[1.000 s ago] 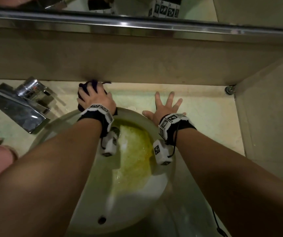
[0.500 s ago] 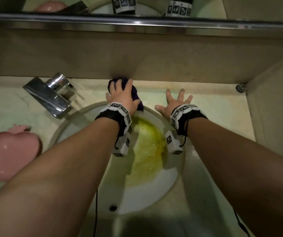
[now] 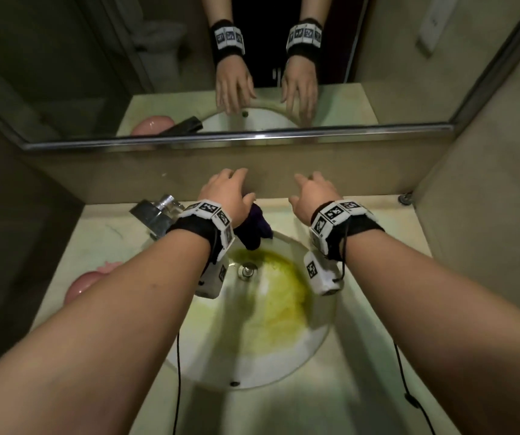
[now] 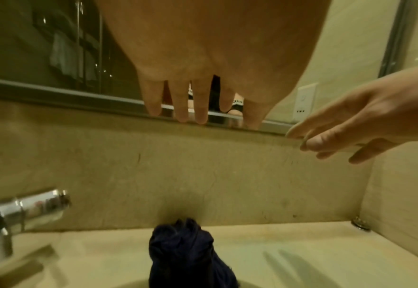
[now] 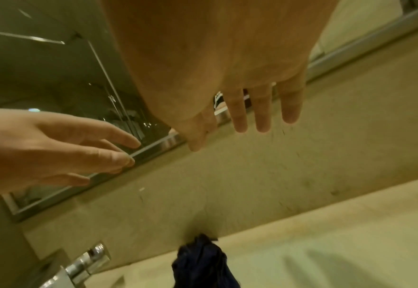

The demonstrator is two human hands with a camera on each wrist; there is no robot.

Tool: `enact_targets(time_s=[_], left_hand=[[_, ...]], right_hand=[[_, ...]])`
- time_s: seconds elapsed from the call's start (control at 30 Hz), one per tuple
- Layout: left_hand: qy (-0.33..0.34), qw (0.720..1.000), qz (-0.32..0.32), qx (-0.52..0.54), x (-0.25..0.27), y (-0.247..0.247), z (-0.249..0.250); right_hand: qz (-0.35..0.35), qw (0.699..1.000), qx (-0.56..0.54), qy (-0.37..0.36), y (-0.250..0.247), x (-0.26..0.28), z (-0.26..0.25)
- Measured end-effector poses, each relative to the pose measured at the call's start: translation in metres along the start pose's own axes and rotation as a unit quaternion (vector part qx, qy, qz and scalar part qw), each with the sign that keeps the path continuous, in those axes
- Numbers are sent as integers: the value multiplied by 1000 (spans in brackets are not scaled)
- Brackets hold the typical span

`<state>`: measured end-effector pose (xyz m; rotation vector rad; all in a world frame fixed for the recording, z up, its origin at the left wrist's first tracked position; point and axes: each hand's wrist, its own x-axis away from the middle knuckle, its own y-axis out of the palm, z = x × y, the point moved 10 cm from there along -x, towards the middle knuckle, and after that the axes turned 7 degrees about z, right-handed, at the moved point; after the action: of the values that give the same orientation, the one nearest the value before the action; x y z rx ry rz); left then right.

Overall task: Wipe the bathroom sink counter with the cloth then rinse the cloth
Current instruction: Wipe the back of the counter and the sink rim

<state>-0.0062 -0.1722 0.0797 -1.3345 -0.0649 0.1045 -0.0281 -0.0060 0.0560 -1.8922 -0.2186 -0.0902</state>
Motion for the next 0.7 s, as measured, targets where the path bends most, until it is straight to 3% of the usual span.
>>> enact_targets(time_s=[0.17, 0.4, 0.57, 0.7], left_hand=[[16, 999, 23, -17, 21, -50, 10], [59, 997, 38, -28, 46, -83, 9], [60, 997, 55, -4, 67, -105, -36], [36, 998, 56, -5, 86, -115, -105]], right_hand=[[25, 1000, -2, -19, -41, 26, -21], [62, 998, 1, -34, -73, 66, -50], [60, 997, 19, -35, -61, 90, -98], [44, 997, 38, -51, -32, 104, -158]])
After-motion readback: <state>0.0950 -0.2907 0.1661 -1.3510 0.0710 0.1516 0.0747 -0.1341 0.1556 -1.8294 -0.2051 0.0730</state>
